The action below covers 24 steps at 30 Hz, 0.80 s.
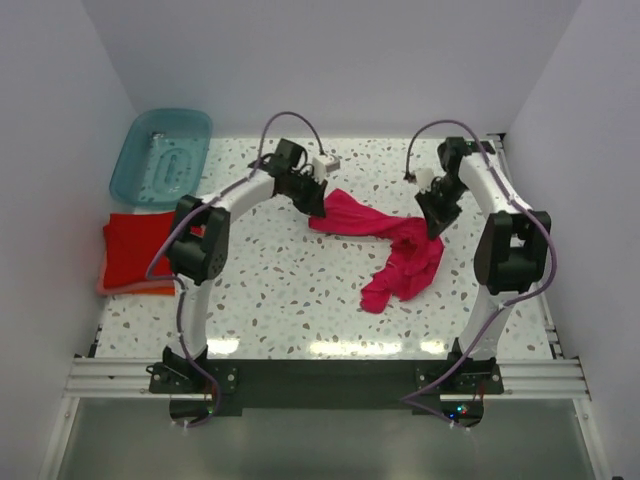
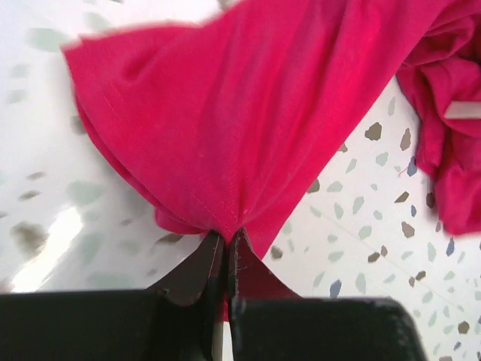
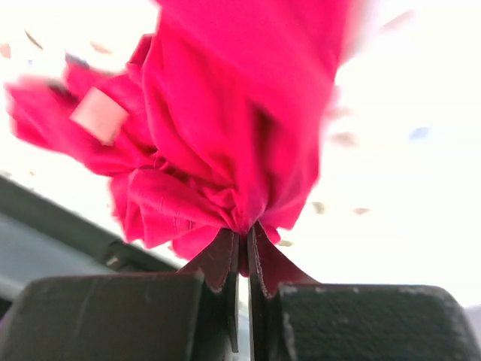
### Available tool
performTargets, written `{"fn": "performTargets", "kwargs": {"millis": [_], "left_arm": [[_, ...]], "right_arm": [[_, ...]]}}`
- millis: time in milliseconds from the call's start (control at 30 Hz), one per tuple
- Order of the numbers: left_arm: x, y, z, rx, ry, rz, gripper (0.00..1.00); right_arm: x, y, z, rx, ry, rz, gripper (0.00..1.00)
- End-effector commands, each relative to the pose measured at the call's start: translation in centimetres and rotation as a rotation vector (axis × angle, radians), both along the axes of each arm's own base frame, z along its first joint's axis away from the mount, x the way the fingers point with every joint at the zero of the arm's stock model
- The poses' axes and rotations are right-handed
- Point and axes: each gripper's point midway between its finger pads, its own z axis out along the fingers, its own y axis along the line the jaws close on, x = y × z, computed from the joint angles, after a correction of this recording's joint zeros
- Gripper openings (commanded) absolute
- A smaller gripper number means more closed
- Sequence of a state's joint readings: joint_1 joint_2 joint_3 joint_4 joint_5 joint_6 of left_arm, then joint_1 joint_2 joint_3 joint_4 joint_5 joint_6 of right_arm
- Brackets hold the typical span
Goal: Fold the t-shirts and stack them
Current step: Flatten the tshirt out
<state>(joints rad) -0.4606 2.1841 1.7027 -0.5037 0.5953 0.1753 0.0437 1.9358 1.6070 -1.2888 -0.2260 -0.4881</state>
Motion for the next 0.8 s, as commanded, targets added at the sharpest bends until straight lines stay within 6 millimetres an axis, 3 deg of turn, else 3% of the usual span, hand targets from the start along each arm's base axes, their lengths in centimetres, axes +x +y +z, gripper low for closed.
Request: {"fn": "performTargets", "kwargs": {"millis": [0, 67, 100, 167, 200, 300, 433, 500, 600, 700, 767], "left_arm": [[2.1, 3.6, 12.8, -0.158, -0.174, 0.066, 0.0], [1.8, 5.7, 14.3, -0.154, -0.184, 0.083, 0.0], [1.4, 6.3, 16.0, -0.152, -0.229, 0.07, 0.0], [0.3, 7.7, 16.4, -0.123, -0.229, 0.071, 0.0], [-0.2, 8.2, 17.6, -0.121, -0.256, 0.073, 0.0], [-0.9, 10.5, 17.5, -0.093, -0.243, 0.112, 0.0], [-2.0, 13.8, 14.6, -0.073, -0.104, 0.165, 0.0], [-2.3, 14.5, 13.5, -0.062, -0.074, 0.169, 0.0], [-1.9, 14.7, 13.9, -0.058, -0.09, 0.17, 0.0], [-0.2, 14.6, 15.6, -0.067, -0.14, 0.183, 0.0], [1.6, 14.6, 17.4, -0.08, -0.191, 0.224, 0.0]], "right_arm": [[3.5, -2.0, 6.1, -0.08, -0.19, 0.111, 0.0], [4.1, -2.4, 8.0, -0.099, -0.231, 0.186, 0.0], [5.1, -2.7, 9.7, -0.113, -0.289, 0.201, 0.0], [5.4, -2.8, 11.8, -0.134, -0.344, 0.277, 0.0], [5.3, -2.8, 12.8, -0.14, -0.374, 0.295, 0.0], [4.3, -1.8, 14.3, -0.129, -0.42, 0.377, 0.0], [0.1, 2.4, 13.0, -0.051, -0.349, 0.551, 0.0], [-2.3, 4.0, 11.2, 0.015, -0.265, 0.618, 0.0], [-4.0, 5.4, 10.5, 0.083, -0.195, 0.662, 0.0], [-1.8, 4.9, 11.6, 0.062, -0.267, 0.62, 0.0], [2.3, 4.1, 13.2, 0.004, -0.406, 0.546, 0.0]]}}
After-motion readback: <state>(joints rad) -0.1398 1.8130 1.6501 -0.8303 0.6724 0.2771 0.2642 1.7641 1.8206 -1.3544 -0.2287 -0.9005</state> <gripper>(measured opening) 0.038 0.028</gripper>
